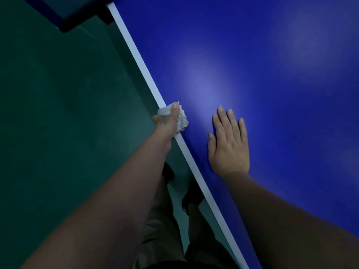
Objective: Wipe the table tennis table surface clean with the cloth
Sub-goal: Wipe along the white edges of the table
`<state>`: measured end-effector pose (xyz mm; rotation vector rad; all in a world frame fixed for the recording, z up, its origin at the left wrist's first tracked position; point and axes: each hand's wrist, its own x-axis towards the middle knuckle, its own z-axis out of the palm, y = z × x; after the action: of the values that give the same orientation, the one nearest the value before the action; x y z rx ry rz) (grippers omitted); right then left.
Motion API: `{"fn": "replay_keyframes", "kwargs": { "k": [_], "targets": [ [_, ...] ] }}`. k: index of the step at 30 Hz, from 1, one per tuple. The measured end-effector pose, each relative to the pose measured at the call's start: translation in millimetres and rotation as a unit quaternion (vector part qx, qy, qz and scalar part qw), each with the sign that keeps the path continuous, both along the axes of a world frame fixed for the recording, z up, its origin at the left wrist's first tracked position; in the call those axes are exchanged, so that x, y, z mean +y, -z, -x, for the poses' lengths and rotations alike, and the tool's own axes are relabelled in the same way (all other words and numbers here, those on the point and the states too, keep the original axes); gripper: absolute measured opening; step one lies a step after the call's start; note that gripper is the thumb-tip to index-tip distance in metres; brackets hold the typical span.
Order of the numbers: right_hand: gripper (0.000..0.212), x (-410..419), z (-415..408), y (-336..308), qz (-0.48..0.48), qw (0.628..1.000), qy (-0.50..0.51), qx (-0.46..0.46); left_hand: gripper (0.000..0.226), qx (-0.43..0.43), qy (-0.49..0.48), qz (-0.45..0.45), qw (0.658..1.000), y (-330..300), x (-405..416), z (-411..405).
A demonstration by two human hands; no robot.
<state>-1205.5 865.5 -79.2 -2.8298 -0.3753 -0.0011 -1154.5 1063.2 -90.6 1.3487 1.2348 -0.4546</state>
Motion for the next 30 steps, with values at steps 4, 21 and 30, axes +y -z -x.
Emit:
{"fn": "replay_keyframes", "kwargs": {
  "k": [4,21,30],
  "targets": [
    [0.051,1,-1,0,-0.018,1.0,0.007,-0.006,0.077,-0.017,0.002,0.009,1.0,2,30,-38],
    [0.051,2,-2,1,-0.023,1.0,0.003,-0.015,0.039,-0.131,0.035,0.047,0.99,-25,6,-13],
    [0.051,2,-2,-1,-0.029,1.0,0.006,-0.009,0.028,-0.123,0.024,0.047,0.991,-42,11,-31]
  ]
}}
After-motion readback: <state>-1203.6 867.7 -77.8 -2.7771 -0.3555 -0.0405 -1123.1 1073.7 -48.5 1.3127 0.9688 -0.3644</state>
